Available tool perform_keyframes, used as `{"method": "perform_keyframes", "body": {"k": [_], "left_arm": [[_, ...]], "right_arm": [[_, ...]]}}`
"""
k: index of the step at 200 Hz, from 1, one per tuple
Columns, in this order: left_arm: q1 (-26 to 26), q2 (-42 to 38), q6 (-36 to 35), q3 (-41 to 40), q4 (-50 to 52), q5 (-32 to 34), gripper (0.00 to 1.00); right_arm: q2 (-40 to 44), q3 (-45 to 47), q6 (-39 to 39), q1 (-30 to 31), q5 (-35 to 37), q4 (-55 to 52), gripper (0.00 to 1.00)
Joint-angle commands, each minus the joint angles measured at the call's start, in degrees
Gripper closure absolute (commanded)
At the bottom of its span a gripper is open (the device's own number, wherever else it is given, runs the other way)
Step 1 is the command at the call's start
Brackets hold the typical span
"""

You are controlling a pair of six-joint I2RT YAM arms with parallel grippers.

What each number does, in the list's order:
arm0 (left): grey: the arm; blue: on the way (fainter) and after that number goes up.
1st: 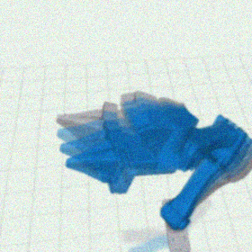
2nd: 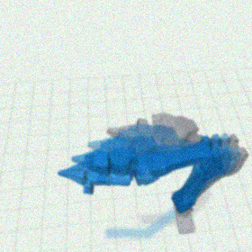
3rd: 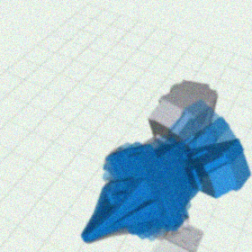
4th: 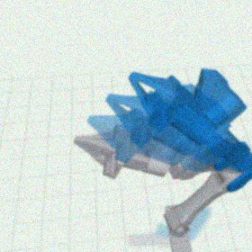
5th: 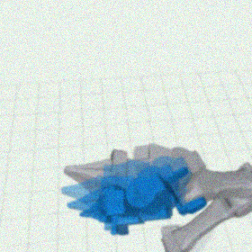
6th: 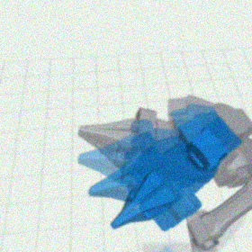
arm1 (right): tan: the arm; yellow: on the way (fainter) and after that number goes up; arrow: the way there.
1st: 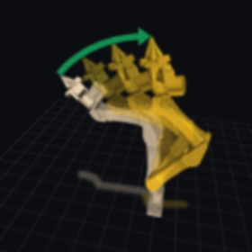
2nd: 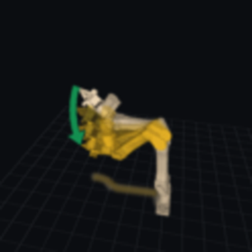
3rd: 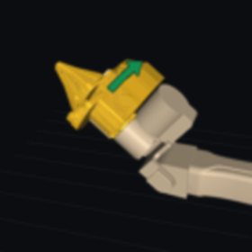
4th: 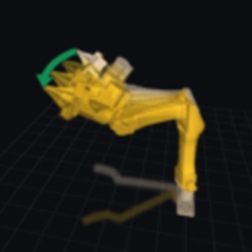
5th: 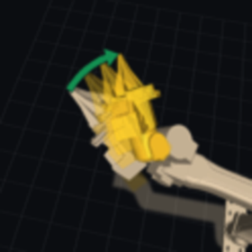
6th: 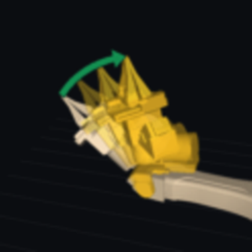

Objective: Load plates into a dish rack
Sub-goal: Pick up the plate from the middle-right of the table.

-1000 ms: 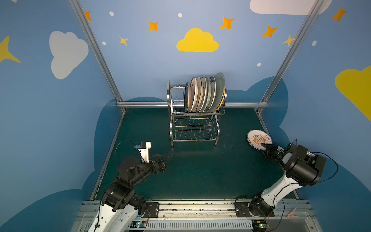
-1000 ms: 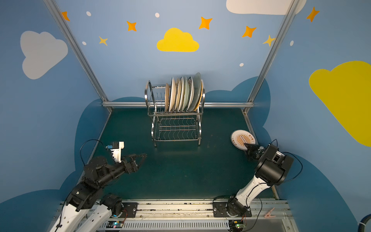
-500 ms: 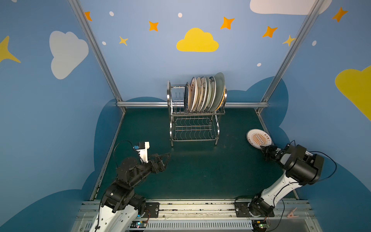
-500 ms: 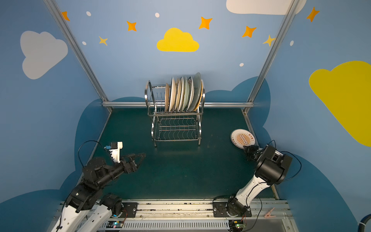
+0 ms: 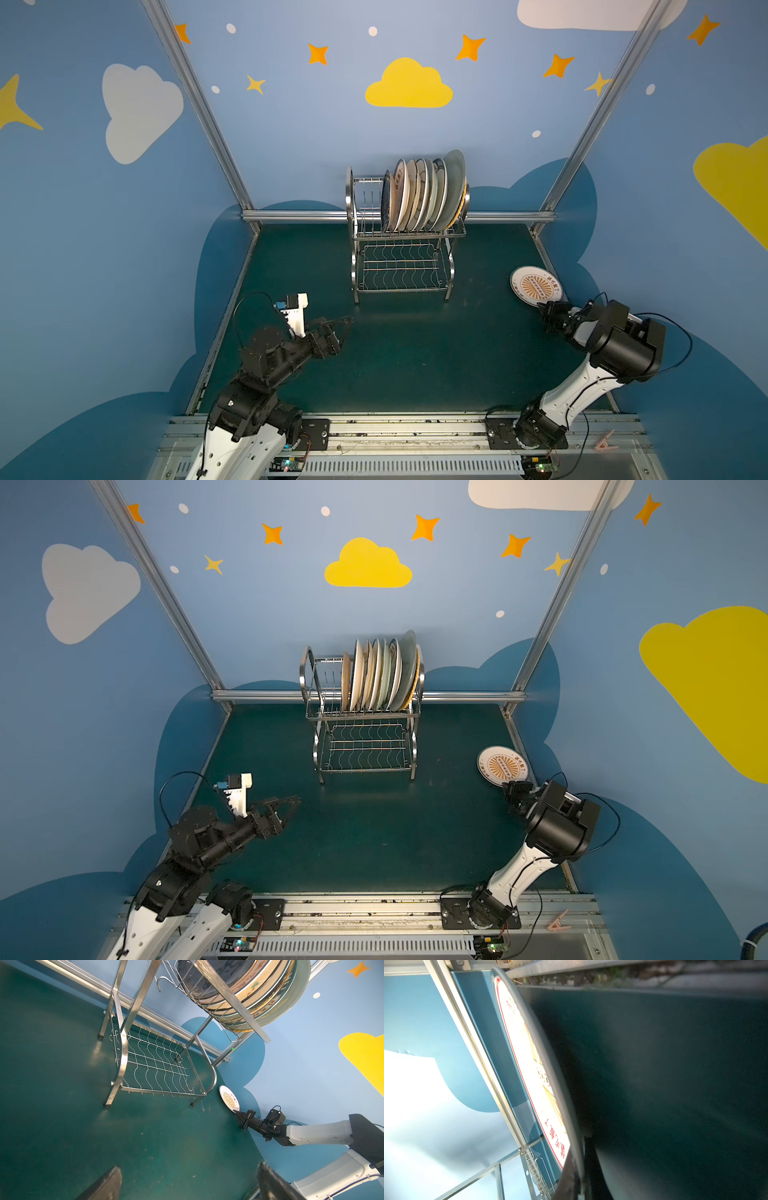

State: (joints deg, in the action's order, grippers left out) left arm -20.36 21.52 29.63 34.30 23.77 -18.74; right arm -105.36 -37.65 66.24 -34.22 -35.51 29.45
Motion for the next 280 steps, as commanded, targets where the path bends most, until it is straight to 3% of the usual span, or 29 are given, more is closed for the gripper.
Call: {"method": "perform_keyframes", "body": {"k": [1,88,153,184,222,248,280], "left_arm": [[0.3,-0.5,-0.2,-0.3,-0.8,0.7,0.0],[0.8,-0.2,-0.4,-0.6,-0.8,2.4,0.0],[1.0,-0.3,0.2,-2.2,-3.8,1.7,0.0],[0.9,-0.7,2.7,-4.3,-8.6,0.6,0.0],[-0.2,0.2,9.6,-9.3,-19.2,1.8,0.0],[-6.4,4.1,10.6,-12.1,-27.5,7.1,0.0],[-21.2,14.0,1.0,-10.1,-33.0,21.2,0.0]], "right_arm": [[3.9,2.8,-0.4,0.7,3.0,-4.4,1.0],[27.6,8.4,-2.1,1.5,-4.2,-11.3,1.0],[52.2,7.1,-7.6,2.1,-8.6,-38.3,1.0],[60.3,10.1,-3.4,3.8,-12.2,-38.6,1.0],[66.2,8.6,-5.1,9.7,-12.4,-43.2,1.0],[67.7,8.0,-5.4,14.3,-12.6,-44.3,1.0],[67.9,7.3,-6.0,21.4,-10.3,-46.2,1.0]]}}
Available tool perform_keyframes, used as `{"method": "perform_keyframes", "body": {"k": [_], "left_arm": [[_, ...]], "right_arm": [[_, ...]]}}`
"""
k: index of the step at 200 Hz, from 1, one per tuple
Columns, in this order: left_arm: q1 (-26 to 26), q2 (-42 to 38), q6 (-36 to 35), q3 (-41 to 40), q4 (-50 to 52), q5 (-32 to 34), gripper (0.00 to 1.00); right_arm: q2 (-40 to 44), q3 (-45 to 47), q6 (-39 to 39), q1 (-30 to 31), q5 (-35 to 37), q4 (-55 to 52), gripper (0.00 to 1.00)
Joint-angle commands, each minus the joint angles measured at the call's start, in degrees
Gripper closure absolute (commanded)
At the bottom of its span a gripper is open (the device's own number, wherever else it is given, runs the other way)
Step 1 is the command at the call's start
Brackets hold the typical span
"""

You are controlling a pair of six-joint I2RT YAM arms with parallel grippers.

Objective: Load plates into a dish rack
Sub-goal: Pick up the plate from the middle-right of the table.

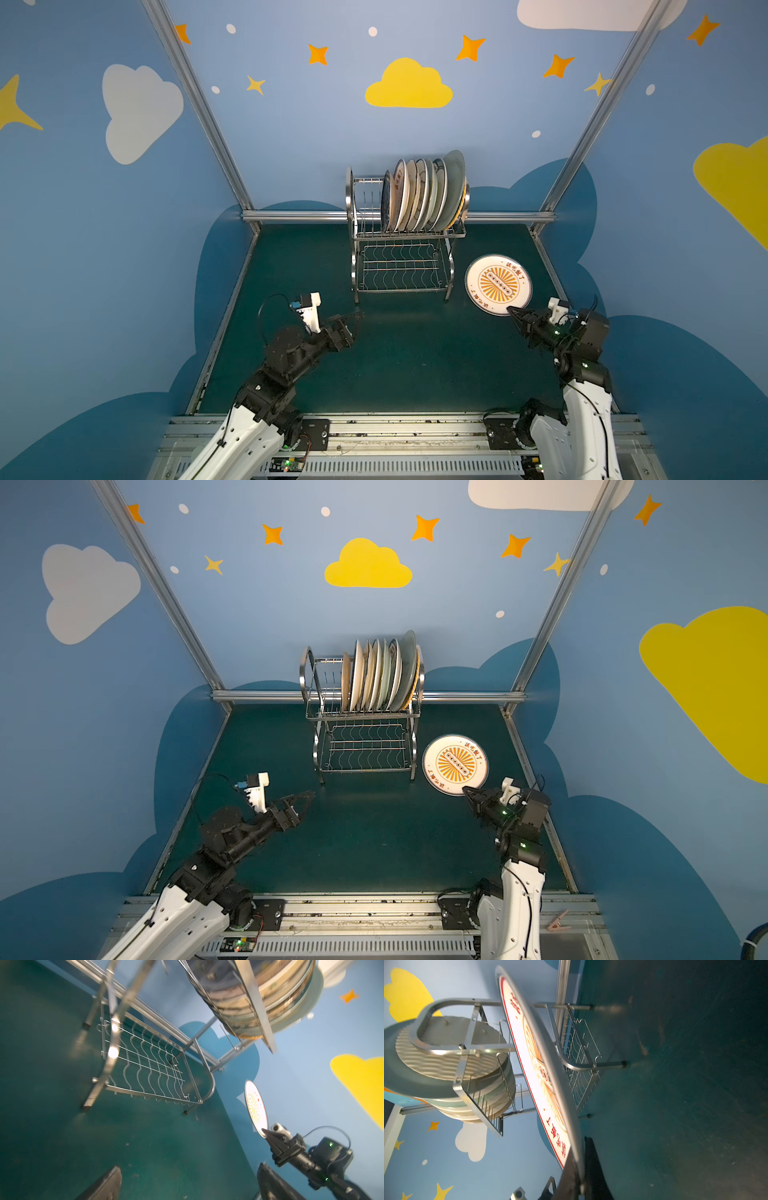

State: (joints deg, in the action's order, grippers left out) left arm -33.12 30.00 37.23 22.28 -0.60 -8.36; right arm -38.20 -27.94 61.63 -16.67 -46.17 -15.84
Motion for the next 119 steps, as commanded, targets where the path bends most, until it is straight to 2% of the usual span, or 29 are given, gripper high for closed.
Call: {"method": "perform_keyframes", "body": {"k": [1,33,66,87,119], "left_arm": [[-8.8,6.0,-7.0,2.0,-8.8,11.3,0.0],[-20.4,19.7,-22.8,6.6,-15.6,19.5,0.0],[-30.6,32.7,-49.7,11.3,-22.8,25.4,0.0],[-33.3,39.6,-64.0,13.3,-27.4,25.6,0.0],[-35.4,46.9,-80.0,14.6,-35.1,25.4,0.0]], "right_arm": [[0.7,-2.5,-1.4,4.0,0.5,-0.9,1.0],[-0.4,-4.1,-1.6,9.8,2.9,-2.2,1.0],[-2.5,-5.7,-2.2,14.1,4.3,-3.7,1.0],[-4.1,-6.0,-2.3,15.9,4.7,-3.7,1.0],[-6.1,-6.5,-1.5,18.0,4.9,-3.9,1.0]]}}
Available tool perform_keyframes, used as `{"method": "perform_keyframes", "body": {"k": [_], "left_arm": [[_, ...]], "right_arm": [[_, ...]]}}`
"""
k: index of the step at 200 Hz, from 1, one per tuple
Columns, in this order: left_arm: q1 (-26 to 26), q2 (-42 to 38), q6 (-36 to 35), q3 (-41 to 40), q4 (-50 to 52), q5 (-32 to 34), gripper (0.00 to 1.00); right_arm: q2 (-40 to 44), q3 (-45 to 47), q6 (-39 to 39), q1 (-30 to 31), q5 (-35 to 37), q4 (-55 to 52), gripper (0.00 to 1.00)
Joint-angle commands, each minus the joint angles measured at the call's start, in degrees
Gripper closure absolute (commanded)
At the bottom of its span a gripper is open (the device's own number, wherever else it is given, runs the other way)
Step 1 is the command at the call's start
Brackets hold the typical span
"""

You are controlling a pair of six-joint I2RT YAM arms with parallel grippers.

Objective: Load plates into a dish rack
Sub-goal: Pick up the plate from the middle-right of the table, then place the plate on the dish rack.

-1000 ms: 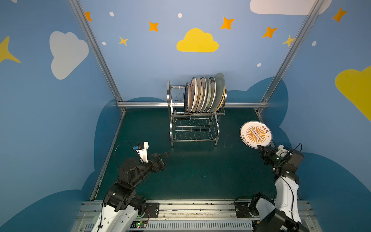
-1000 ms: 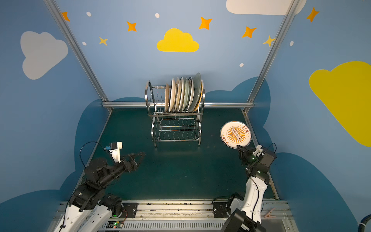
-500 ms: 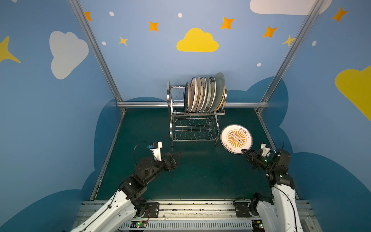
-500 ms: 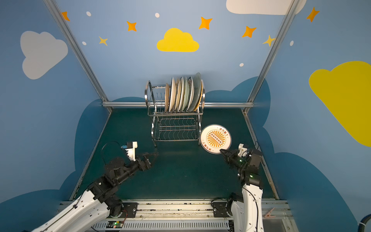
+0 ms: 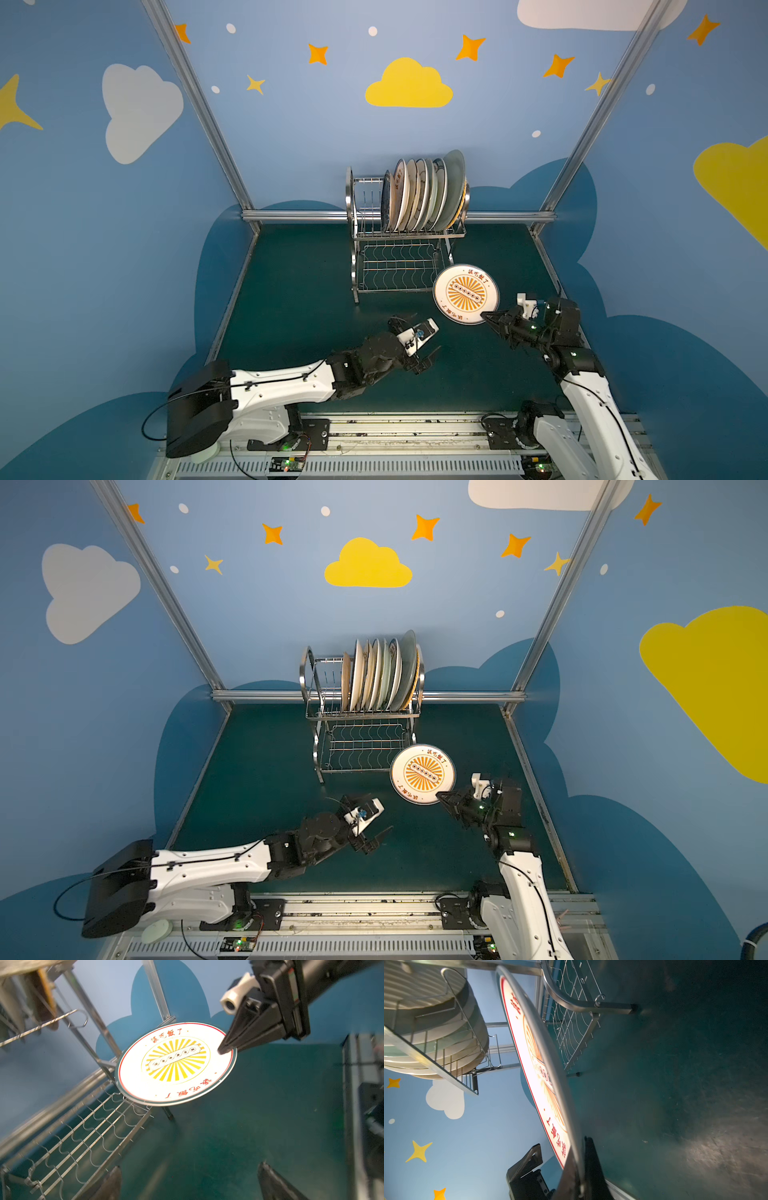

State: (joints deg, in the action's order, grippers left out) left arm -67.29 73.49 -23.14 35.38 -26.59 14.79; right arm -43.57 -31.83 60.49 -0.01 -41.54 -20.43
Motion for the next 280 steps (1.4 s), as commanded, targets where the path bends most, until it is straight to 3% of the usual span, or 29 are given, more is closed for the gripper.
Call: {"method": "perform_keyframes", "body": {"k": [1,49,75,109,201,223,280], "left_arm": [[-1.4,3.5,-20.0,1.5,-9.3,2.3,0.0],[-2.1,7.2,-29.7,2.8,-14.9,1.7,0.08],[-2.1,9.5,-32.4,6.2,-9.5,3.6,0.16],[-1.6,11.9,-32.1,7.8,-10.4,5.1,0.28],[1.9,16.7,-30.1,11.5,-9.2,3.3,0.47],[2.6,17.1,-28.8,11.8,-9.2,3.0,0.59],[3.5,18.3,-28.2,12.4,-8.6,2.3,0.65]], "right_arm": [[-0.7,-2.6,-0.3,1.4,0.3,0.7,1.0],[-1.5,-3.5,-0.5,3.5,1.6,-0.4,1.0],[-2.3,-4.4,-0.1,4.4,1.5,-1.2,1.0],[-2.0,-5.8,0.4,5.2,1.7,-2.9,1.0],[-0.7,-8.6,1.1,7.1,2.4,-7.4,1.0],[-0.6,-9.0,1.8,7.4,2.5,-8.5,1.0],[0.2,-9.5,3.1,8.3,2.9,-8.4,1.0]]}}
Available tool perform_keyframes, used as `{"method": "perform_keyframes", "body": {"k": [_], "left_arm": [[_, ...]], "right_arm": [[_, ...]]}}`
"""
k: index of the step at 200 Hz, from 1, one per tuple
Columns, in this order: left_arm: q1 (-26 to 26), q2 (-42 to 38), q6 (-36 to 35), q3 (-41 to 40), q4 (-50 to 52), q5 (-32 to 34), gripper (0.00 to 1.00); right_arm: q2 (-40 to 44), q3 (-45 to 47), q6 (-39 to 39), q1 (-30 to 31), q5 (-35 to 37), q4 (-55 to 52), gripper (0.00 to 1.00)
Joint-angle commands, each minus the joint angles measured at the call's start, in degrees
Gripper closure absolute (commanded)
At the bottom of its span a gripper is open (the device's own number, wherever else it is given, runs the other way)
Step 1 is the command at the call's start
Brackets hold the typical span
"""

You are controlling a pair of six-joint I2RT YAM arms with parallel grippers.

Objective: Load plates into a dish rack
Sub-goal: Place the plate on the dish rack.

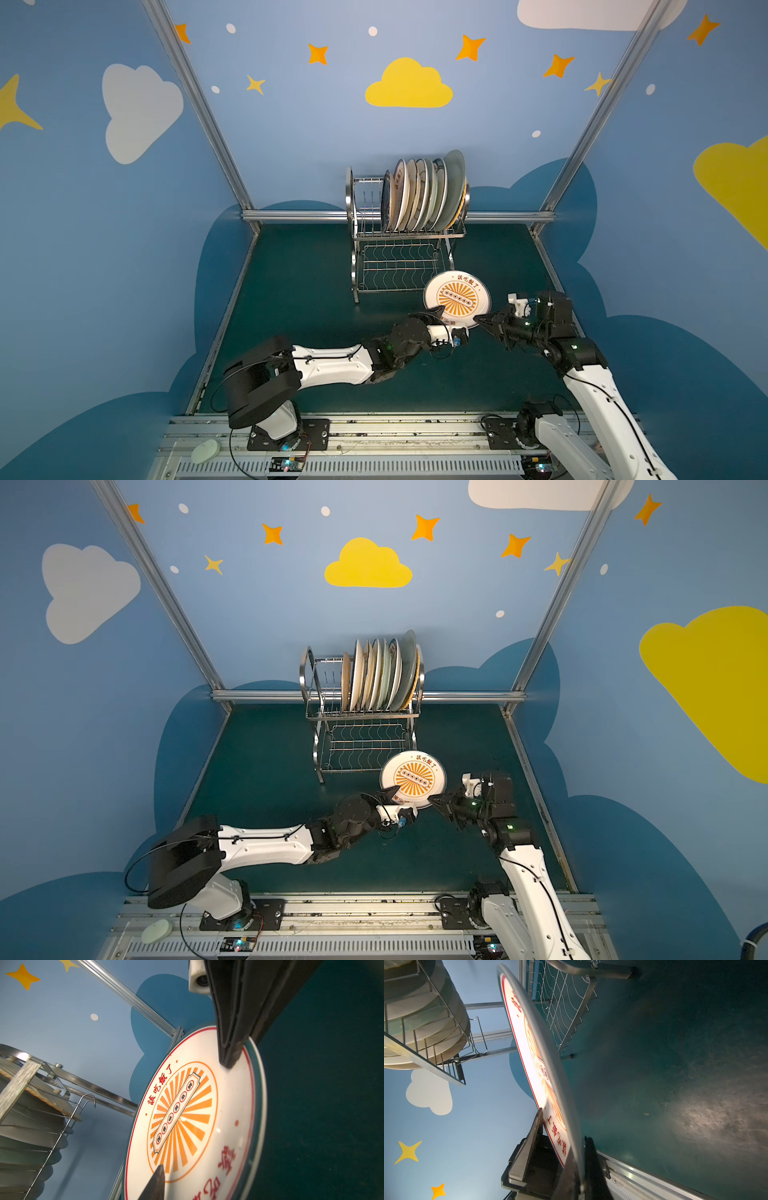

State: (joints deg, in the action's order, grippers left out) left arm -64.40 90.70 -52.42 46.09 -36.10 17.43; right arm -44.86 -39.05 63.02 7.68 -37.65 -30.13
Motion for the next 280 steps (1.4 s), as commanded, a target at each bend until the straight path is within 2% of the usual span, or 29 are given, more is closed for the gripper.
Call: {"method": "perform_keyframes", "body": {"k": [1,23,75,103,131,149,166,193,222,255,280], "left_arm": [[0.6,1.1,1.1,1.7,0.9,-0.3,0.65],[0.8,1.3,1.0,2.0,1.6,-0.9,0.67],[0.8,0.7,2.3,2.3,2.8,-1.5,0.88],[0.5,-0.8,3.7,2.5,4.7,-1.6,0.96],[0.2,-3.9,6.3,2.3,6.9,-1.9,0.96],[-0.2,-6.6,8.2,1.9,9.5,-2.3,0.96],[-0.8,-9.6,9.8,1.4,12.2,-2.8,0.96],[-2.1,-14.2,11.9,1.0,17.1,-1.8,0.96],[-4.5,-19.6,16.5,0.3,23.0,0.2,0.96],[-6.2,-28.5,25.8,-1.1,30.6,0.6,0.96],[-6.4,-35.7,32.9,-1.2,37.4,-0.3,0.96]], "right_arm": [[1.4,-2.3,0.6,0.7,-1.0,1.3,1.0],[0.9,-3.3,0.9,1.1,-1.0,1.1,1.0],[-1.7,-6.3,1.6,2.2,-1.2,0.9,1.0],[-2.9,-8.0,1.6,3.0,-1.0,1.1,1.0],[-3.8,-9.0,1.2,3.7,-1.0,2.3,1.0],[-4.3,-9.7,0.6,4.2,-1.0,3.1,0.86],[-4.6,-10.0,-0.1,4.4,-0.2,4.0,0.67],[-5.0,-10.7,-1.1,4.3,2.9,4.9,0.45],[-6.5,-12.5,-3.2,4.4,3.7,7.8,0.31],[-7.4,-14.5,-6.4,4.3,3.8,9.7,0.16],[-6.5,-14.7,-10.7,4.4,5.2,11.9,0.11]]}}
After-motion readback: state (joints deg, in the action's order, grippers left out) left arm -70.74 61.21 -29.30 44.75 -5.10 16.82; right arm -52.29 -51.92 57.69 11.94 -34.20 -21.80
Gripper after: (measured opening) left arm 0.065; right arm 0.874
